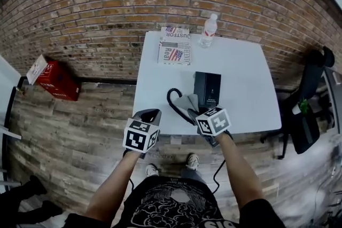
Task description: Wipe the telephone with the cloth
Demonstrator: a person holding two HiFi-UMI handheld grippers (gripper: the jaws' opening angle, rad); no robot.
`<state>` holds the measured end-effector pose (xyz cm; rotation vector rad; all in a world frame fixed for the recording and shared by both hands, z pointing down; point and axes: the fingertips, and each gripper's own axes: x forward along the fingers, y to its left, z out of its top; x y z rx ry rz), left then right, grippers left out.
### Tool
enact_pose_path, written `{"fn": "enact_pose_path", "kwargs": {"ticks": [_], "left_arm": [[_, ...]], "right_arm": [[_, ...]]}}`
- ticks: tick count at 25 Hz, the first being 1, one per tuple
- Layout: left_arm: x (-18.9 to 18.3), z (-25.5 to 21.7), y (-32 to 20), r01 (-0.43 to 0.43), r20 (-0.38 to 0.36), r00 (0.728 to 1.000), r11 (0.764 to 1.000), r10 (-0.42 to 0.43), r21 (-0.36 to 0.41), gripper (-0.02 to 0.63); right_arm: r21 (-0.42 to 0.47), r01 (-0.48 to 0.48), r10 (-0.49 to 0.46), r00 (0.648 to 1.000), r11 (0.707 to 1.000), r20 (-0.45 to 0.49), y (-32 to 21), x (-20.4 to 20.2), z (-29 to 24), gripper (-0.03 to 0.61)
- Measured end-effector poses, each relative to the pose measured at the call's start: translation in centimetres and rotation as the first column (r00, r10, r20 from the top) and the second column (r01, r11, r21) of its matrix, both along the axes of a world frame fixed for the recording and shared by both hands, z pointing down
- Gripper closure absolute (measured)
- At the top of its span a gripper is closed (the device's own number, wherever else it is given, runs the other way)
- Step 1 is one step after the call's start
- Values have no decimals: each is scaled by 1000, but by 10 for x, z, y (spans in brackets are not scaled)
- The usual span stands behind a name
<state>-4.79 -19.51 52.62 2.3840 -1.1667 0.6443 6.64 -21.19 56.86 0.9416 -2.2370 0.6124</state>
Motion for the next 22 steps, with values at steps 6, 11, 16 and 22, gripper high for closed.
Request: {"fn": "enact_pose_path", "kwargs": {"ticks": [6,11,16,22], "left_arm": [[19,-18,-16,10,-11,1000,999,-9,39,607],[34,-44,-32,21,-22,1000,996,-19,91,607],[44,-73,-45,52,-41,998,988,-47,145,607],[44,-101,-54,83,-35,996,974,-78,209,607]], "right_arm": [[109,-64,55,995,992,86,-7,18,-48,568],[214,-141,113,984,967,139,-15,50,-97,568],[319,-191,152,978,928,142,-18,86,-144,568],[391,-269,208,959,880,190,-19,123,-184,568]]}}
